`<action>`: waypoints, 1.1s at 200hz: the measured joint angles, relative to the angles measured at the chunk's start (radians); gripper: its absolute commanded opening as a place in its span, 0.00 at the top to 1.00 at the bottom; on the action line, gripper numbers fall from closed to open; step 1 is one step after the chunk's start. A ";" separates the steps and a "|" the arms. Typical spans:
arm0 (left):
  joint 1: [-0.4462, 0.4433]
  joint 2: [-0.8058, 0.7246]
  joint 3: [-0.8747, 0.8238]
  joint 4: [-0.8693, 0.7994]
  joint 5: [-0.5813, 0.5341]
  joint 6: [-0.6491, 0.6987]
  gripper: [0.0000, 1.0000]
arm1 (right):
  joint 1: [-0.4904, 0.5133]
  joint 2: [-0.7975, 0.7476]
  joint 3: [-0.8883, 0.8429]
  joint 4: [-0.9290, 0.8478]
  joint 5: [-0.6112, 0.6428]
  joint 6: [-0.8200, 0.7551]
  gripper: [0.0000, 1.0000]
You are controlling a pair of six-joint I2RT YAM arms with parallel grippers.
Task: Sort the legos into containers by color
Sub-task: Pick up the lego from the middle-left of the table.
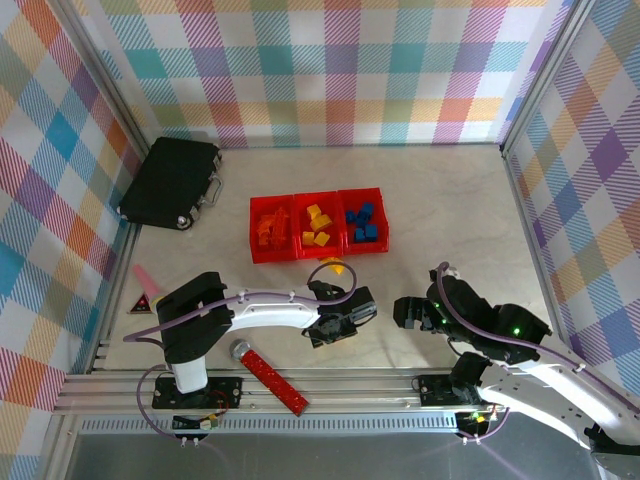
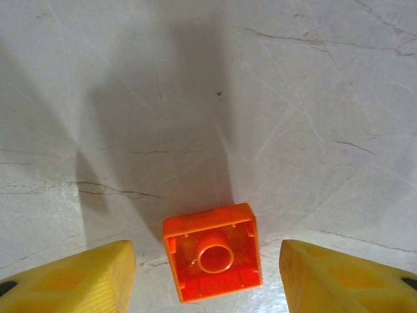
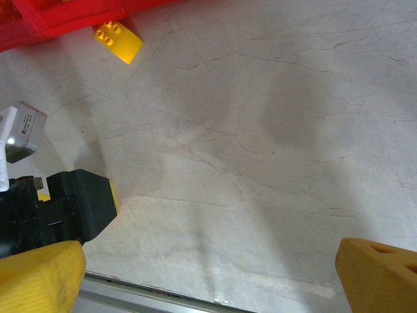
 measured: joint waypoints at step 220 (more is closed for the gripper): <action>-0.013 0.013 0.014 -0.057 -0.039 0.036 0.73 | 0.000 0.000 0.000 0.000 -0.011 0.000 0.02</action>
